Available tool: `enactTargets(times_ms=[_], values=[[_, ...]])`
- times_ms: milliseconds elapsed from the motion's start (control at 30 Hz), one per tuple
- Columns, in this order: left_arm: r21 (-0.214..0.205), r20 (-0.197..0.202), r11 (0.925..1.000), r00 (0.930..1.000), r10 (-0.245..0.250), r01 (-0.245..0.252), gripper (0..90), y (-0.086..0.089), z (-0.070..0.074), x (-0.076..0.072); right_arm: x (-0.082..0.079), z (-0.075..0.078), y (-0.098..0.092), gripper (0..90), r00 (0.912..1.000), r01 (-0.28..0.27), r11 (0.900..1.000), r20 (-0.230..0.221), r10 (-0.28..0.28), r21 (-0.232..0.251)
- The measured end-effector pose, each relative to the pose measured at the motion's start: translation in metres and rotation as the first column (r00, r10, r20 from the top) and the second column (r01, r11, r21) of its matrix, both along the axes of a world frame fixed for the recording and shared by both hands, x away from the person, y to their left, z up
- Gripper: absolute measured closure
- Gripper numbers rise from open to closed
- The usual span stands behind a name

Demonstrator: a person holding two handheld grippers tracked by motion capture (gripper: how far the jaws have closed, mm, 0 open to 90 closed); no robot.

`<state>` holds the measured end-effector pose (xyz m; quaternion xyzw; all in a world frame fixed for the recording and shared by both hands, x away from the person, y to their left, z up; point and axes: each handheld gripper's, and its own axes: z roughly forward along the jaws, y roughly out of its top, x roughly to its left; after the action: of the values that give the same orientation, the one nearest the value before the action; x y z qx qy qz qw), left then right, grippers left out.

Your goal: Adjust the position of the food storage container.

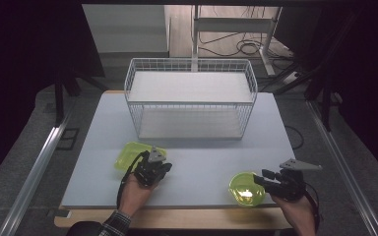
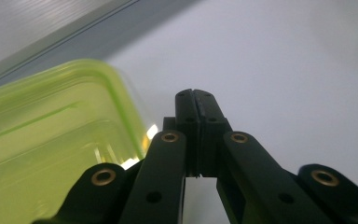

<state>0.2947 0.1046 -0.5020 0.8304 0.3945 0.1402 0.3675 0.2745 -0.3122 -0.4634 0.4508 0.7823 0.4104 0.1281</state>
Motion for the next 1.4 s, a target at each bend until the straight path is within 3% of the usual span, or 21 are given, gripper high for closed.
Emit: enactTargets(times_ms=[33,233,333,600,867,1167,1300,1333,1400], values=[[-0.006,0.004,0.9999,1.0000,-0.009,0.009,89.8,-0.001,0.001,-0.002,0.000,0.000,0.000,55.7,1.0000,0.000,1.0000,0.000,0.000,0.000],[-0.052,-0.006,0.9968,0.9981,-0.062,0.061,88.4,-0.007,0.000,-0.017,-0.017,0.009,-0.011,80.7,0.9995,-0.029,0.9995,0.013,0.029,0.015],[-0.067,-0.010,0.9946,0.9968,-0.080,0.079,87.9,-0.008,-0.002,-0.024,-0.028,0.008,-0.017,88.5,0.9987,-0.050,0.9987,0.002,0.050,0.011],[-0.113,-0.014,0.9888,0.9949,-0.100,0.097,87.9,-0.006,-0.006,-0.036,-0.048,-0.003,-0.022,88.9,0.9964,-0.074,0.9972,-0.042,0.074,-0.008],[-0.124,-0.027,0.9867,0.9937,-0.109,0.105,87.6,-0.002,-0.010,-0.044,-0.046,-0.009,-0.013,88.8,0.9939,-0.099,0.9950,-0.050,0.098,-0.014],[-0.134,-0.020,0.9875,0.9960,-0.087,0.083,87.8,0.007,-0.008,-0.043,-0.047,-0.006,-0.007,88.7,0.9935,-0.106,0.9944,-0.043,0.105,-0.006],[-0.142,-0.009,0.9873,0.9972,-0.074,0.072,87.8,0.014,-0.003,-0.043,-0.048,0.000,0.004,88.6,0.9904,-0.133,0.9908,-0.035,0.134,0.025],[-0.147,-0.006,0.9870,0.9977,-0.067,0.065,87.8,0.016,-0.002,-0.043,-0.045,0.003,0.018,88.6,0.9863,-0.161,0.9859,-0.032,0.162,0.047],[-0.148,0.000,0.9876,0.9985,-0.055,0.054,87.8,0.021,0.000,-0.042,-0.043,0.004,0.028,88.6,0.9824,-0.183,0.9820,-0.032,0.184,0.048]])
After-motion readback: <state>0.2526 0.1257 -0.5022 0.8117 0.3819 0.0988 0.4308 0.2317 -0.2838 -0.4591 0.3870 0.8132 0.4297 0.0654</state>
